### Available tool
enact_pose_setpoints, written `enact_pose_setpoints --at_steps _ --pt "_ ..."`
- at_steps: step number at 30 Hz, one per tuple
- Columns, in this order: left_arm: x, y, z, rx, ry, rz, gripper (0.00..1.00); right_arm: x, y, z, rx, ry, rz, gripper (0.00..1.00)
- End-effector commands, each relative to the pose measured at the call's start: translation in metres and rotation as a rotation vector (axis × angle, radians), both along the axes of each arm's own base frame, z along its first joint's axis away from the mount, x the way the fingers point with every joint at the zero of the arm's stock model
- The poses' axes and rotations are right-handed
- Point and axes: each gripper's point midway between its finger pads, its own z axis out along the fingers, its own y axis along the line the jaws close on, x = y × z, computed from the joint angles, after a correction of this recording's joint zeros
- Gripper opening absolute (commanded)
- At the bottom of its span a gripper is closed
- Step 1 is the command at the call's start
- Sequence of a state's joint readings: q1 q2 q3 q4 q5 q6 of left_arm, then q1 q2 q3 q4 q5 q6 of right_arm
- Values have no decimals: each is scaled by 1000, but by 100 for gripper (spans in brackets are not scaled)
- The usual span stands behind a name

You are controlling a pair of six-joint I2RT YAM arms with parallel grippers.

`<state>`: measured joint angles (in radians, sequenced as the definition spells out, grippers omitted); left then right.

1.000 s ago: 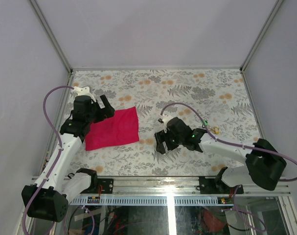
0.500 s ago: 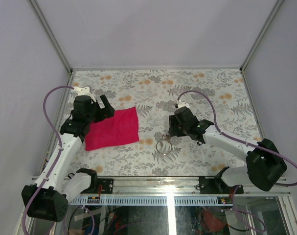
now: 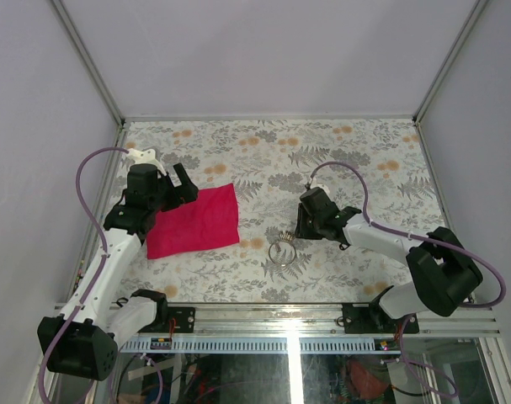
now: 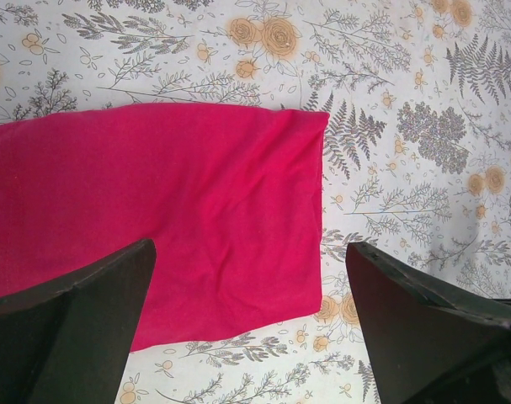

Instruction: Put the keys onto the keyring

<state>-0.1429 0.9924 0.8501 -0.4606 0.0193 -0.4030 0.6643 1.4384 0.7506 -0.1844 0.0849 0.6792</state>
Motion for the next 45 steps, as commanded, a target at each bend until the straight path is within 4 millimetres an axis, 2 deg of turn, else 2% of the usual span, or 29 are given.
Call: enact_pose_setpoints --at_steps 1,20,38,45 --pt "8 0 11 2 -57 -14 100 6 7 -3 52 5 -30 35" --pt "7 -1 11 -3 -57 -21 99 2 13 -21 67 56 -21 30" --pt "8 -1 9 0 -52 -23 99 7 16 -34 51 75 -14 26" --pt "8 -1 9 0 -51 -22 99 8 11 -38 15 77 -18 23"
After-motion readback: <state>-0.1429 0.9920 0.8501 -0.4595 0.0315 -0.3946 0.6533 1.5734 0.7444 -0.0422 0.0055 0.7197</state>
